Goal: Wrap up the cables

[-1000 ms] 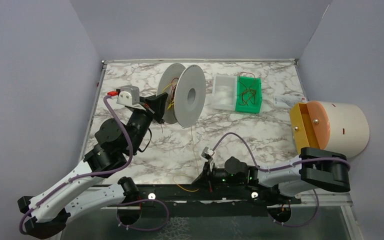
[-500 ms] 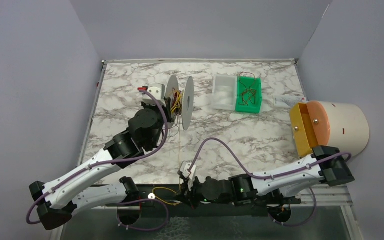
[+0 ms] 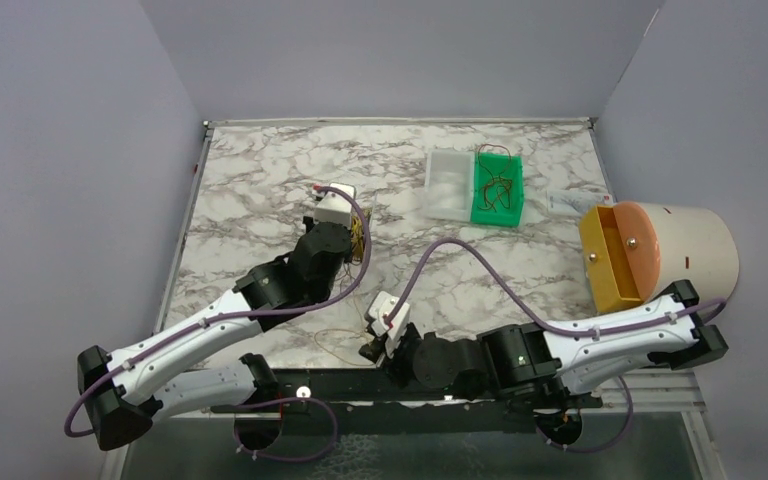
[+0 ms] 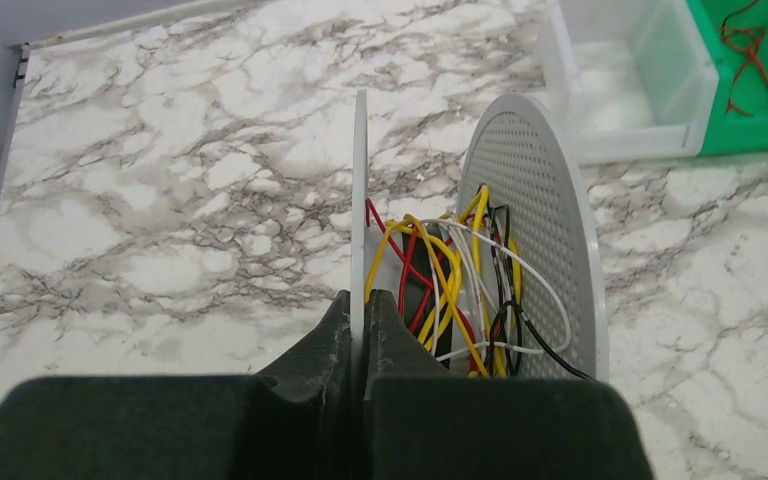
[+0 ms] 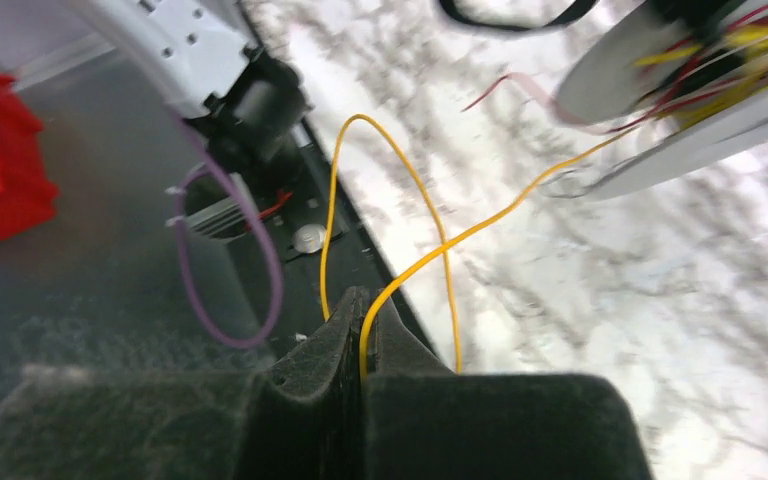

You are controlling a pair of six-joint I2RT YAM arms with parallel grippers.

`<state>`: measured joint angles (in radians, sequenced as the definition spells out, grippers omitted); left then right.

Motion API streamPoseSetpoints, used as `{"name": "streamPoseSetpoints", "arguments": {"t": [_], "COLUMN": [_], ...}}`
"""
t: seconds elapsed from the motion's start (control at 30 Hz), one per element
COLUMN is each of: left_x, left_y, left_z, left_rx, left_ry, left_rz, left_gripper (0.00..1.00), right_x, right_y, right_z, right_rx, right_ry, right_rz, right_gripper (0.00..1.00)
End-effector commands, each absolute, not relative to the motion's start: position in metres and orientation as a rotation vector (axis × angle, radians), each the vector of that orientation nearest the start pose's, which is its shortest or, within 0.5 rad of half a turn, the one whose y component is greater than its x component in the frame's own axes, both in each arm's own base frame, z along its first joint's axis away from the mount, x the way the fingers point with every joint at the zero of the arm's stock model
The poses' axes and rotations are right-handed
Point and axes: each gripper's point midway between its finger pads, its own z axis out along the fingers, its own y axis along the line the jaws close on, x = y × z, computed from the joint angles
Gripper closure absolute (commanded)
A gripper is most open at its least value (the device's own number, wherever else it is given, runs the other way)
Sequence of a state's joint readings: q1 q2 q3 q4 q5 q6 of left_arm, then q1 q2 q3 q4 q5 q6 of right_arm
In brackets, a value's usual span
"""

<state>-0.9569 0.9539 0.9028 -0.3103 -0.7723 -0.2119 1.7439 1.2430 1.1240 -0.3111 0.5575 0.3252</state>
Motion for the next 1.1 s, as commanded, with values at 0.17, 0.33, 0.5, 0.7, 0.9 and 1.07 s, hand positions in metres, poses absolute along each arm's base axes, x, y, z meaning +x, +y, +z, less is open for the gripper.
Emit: {"name": "streamPoseSetpoints", "arguments": {"t": [0.17, 0.33, 0.5, 0.7, 0.9, 1.07], "left_x": [0.260, 0.254, 0.243, 0.224, 0.202, 0.184], "left_y": [-0.187, -0.198, -0.209, -0.217, -0.218, -0.220], "left_z": [0.246, 0.235, 0.232, 0.232, 0.228, 0.239], "left_rx": [0.254, 0.356, 0.466, 0.618, 0.782, 0.846], "left_ry": [1.894, 1.936, 1.949, 1.940, 1.923, 1.869], "left_rz": [-0.103, -0.130, -0.200, -0.289, -0.357, -0.460], "left_gripper": [1.00, 1.00, 1.00, 1.00, 1.00, 1.00], "right_x": [0.086, 0.132, 0.184, 0.234, 0.276, 0.298], "right_y": [0.340, 0.323, 0.304, 0.289, 0.273, 0.257], "right_z": [0.307, 0.324, 0.331, 0.326, 0.316, 0.286], "right_rx": [-1.012, -0.968, -0.899, -0.849, -0.782, -0.751], "right_ry": [1.624, 1.602, 1.609, 1.644, 1.678, 1.738], "right_rz": [0.395, 0.346, 0.267, 0.171, 0.117, 0.073], "right_gripper": [0.99, 0.99, 0.99, 0.99, 0.99, 0.99]}}
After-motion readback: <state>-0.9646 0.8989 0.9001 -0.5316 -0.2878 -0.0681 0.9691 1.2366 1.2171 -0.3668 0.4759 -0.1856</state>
